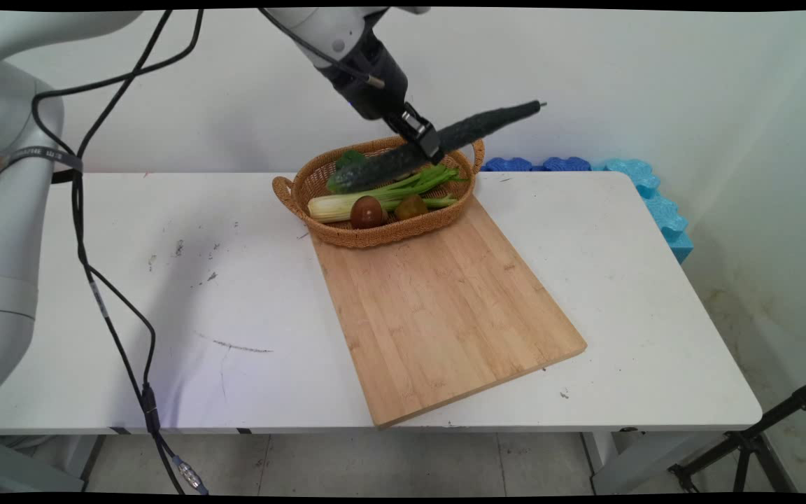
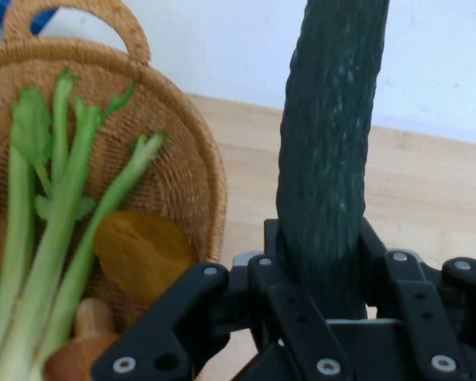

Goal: Place the picked object on the cutting board

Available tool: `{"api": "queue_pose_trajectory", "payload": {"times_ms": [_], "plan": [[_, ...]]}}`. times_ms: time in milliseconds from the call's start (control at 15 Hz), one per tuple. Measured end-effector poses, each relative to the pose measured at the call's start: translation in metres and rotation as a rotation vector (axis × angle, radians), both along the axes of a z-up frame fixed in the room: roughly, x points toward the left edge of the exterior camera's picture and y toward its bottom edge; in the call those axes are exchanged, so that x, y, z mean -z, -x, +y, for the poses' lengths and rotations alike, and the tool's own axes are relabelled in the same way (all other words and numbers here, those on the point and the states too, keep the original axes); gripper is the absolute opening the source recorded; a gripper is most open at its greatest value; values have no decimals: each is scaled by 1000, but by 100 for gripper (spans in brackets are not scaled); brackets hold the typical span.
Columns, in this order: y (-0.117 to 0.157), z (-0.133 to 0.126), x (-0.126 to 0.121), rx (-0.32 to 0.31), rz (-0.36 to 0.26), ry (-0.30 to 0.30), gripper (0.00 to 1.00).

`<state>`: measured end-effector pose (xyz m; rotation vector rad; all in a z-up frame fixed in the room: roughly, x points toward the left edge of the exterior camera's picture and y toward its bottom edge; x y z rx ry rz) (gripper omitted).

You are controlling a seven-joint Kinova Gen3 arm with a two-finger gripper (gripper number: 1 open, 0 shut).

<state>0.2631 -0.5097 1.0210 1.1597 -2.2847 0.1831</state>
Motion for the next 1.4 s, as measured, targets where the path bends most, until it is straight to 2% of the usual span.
{"api": "queue_pose_trajectory", "payload": {"times_ms": [267,667,1067,1400], "plan": [[11,18,21,-33,-21,-28,0],[17,25,75,-60,-74,-54,0],[24,24,133,-41,-124,-60,0],[31,22,160,-12,-152,-51,0]]}}
